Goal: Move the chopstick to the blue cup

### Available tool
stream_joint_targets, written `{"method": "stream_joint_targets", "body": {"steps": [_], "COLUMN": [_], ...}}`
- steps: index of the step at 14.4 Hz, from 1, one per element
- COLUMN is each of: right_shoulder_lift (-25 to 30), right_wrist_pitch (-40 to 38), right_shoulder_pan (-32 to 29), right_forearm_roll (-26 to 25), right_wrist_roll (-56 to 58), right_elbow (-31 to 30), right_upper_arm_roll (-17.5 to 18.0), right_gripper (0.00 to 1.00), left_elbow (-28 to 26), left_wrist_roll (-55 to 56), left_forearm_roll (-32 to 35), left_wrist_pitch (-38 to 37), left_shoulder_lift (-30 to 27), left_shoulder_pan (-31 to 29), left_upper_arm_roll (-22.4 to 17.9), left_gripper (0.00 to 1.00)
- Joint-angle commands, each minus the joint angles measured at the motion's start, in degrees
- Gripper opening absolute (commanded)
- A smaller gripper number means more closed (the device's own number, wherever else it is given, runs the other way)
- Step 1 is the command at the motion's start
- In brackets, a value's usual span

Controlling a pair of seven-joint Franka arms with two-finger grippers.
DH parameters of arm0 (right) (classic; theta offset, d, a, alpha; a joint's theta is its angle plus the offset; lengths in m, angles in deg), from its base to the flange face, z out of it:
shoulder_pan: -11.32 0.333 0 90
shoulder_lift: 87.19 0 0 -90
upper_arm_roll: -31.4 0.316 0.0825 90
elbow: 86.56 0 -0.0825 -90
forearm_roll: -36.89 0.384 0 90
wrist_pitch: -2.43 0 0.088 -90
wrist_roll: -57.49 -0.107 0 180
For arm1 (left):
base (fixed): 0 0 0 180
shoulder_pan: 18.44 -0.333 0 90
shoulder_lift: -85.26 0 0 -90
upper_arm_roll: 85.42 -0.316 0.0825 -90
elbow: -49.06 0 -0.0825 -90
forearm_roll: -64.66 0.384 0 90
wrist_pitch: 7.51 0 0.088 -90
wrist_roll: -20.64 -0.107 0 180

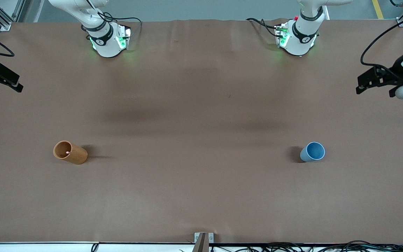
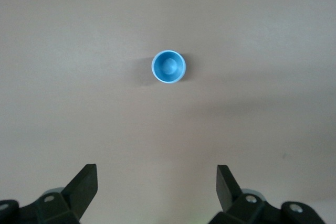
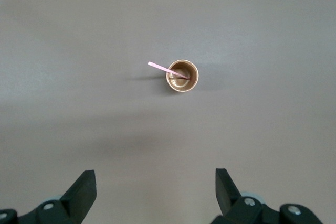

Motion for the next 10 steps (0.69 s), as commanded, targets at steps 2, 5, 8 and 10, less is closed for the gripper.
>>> {"method": "stream_joint_targets", "body": {"steps": [2, 5, 8, 10], "right_shoulder_lift": [-0.21, -0.47, -2.04, -4.76], "right_wrist_pitch": [-0.5, 0.02, 0.64, 3.26], "right_shoulder_pan": [-0.18, -0.09, 0.44, 1.14], "right_forearm_roll": [0.53, 0.44, -0.26, -0.35], "right_wrist_roll": [0.38, 0.46, 0.38, -0.15], "right_elbow": [0.53, 0.44, 0.44, 0.27], "right_upper_arm_roll": [-0.05, -0.05, 0.03, 0.04], "right_gripper": [1.0, 1.0, 1.0, 1.0], "left_elbow": [1.1, -3.98, -10.75, -13.04], "left_wrist_roll": [-1.2, -1.2, -0.58, -0.58], "left_forearm_roll": [-0.66, -0.75, -1.19, -1.28], "left_wrist_pitch": [7.34, 17.61, 29.22, 33.45], "left_shoulder_lift": [10.41, 15.52, 18.16, 20.27], "left_shoulder_pan": [-3.14, -2.88, -2.35, -2.52], "left_upper_arm_roll": [0.05, 0.22, 0.58, 0.67], "left_gripper": [1.0, 1.0, 1.0, 1.0]}}
